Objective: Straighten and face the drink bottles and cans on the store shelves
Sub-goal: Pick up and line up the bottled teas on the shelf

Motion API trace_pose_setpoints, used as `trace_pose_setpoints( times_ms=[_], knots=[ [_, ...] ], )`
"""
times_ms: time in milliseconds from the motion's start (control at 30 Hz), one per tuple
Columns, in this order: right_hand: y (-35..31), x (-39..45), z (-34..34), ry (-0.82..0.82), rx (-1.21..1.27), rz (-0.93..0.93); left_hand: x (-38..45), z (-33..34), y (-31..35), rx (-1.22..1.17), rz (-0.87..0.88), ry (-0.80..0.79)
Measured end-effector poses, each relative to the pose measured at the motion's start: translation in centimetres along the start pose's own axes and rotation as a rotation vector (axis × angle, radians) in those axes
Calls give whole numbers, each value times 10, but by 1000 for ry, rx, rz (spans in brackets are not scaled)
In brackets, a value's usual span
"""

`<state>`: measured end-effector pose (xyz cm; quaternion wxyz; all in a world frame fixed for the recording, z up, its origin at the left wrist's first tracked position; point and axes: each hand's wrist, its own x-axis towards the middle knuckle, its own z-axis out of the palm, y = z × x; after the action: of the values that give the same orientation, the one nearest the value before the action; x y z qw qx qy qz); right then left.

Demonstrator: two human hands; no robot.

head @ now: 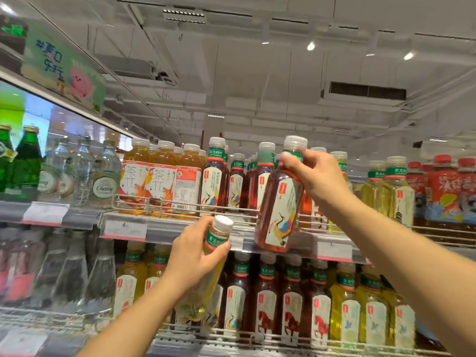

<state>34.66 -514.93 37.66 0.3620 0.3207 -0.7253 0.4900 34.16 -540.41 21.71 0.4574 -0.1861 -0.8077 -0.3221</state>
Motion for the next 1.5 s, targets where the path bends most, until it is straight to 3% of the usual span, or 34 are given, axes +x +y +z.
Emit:
trace_pose_setpoints(
  times_ms=[267,600,900,1033,1133,1200,1267,1333,1433,1500],
  knots=[
    [-48,80,66,119,-255,-69,0,9,-8,5,26,22],
    [-26,91,100,-10,-484,133,3,14,-11,-10,12,41],
    [-19,95,101,-192,-802,71,3,17,-9,-10,2,52],
    [-19,96,104,-214,-814,101,2,15,-7,0,-7,62],
    [-14,86,103,-131,-869,-1,1,13,-5,12,-14,52],
    [-8,71,98,22,-887,-182,1,12,-4,20,-22,51],
    [-5,50,91,66,-822,-343,2,11,-2,33,-33,49],
    [1,24,81,-105,-741,-339,3,10,0,54,-42,45],
    [12,-25,67,-490,-698,-234,4,8,7,85,-57,42],
    [17,-56,57,-611,-657,-171,5,6,14,95,-75,48]
  ],
)
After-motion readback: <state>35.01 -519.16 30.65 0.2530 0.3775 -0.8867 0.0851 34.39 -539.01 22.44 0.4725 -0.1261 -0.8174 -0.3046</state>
